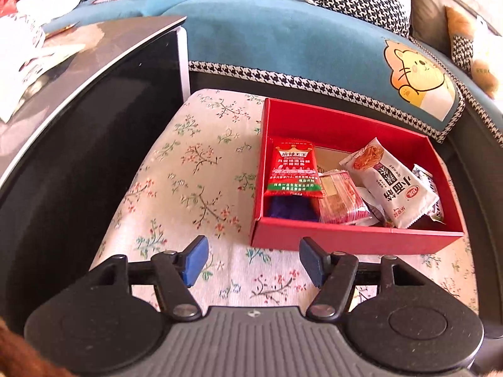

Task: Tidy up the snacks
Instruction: 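Grasp the gold-wrapped cake with the right gripper while the left gripper grasps the red candy bag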

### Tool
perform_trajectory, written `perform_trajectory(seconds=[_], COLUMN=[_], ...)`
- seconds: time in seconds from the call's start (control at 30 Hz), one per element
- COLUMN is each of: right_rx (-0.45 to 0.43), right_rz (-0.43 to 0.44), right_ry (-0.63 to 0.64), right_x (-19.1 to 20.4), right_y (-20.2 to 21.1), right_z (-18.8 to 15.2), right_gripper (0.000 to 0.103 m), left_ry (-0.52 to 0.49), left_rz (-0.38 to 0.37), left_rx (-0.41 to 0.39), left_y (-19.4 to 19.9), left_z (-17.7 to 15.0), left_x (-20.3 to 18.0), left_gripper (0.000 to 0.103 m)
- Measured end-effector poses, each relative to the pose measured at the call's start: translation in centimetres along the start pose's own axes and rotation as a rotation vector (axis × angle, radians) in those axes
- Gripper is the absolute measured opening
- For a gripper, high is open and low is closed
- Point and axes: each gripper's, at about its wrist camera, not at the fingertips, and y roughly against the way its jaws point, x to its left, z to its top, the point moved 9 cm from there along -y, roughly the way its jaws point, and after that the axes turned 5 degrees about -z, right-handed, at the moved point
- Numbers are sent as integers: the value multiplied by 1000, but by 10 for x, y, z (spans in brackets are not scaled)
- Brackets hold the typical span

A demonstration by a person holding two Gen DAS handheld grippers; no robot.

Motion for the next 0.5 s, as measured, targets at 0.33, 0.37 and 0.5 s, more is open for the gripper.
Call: perform_trajectory(seconds=[0.33,0.37,0.5], right_rx=[76,74,79], right_rz=[-3,-17,-112], right_ry=[-155,-148,-28], right_x=[30,33,44], right_y=[-33,-35,-42], right_z=[-17,-15,-17], right_gripper=[80,80,71], left_ry=[39,39,27], left_rz=[-68,-76,-84], left_rx=[-2,-3,-9], left_y=[12,13,17], left_z=[-3,-2,-3], left_x=[13,13,16], left_gripper=[103,103,103])
